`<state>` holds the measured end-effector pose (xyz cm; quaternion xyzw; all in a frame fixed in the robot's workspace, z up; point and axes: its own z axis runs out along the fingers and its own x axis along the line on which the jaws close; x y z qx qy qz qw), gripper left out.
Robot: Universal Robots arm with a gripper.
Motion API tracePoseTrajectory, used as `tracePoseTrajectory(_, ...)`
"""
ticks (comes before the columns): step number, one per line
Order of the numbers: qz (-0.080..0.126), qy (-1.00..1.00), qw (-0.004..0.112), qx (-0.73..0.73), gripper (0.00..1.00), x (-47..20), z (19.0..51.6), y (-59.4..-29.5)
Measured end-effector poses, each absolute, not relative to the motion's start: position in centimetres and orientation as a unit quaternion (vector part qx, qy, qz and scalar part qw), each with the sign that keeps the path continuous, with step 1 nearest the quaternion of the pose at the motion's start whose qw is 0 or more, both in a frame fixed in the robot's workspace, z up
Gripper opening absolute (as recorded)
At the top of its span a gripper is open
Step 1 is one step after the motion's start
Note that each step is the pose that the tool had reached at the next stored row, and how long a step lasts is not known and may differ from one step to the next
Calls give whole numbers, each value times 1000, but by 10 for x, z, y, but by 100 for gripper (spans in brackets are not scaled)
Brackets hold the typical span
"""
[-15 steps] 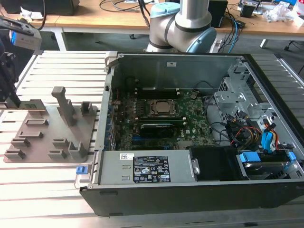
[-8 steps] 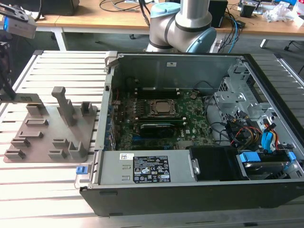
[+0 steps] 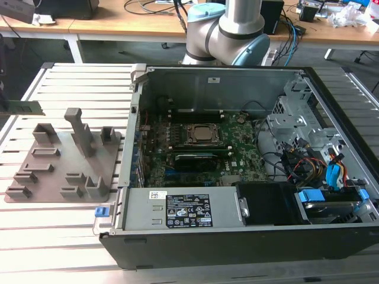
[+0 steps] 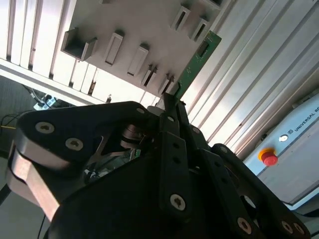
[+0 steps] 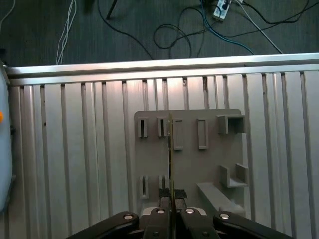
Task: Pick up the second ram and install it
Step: 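Pick up the second ram and move it above second insertion slot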
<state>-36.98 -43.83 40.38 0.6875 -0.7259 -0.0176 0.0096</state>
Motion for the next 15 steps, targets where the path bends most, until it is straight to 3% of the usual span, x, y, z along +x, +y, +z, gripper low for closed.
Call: tracePoseTrajectory(15, -13, -726, 14, 687, 14, -332, 404, -438)
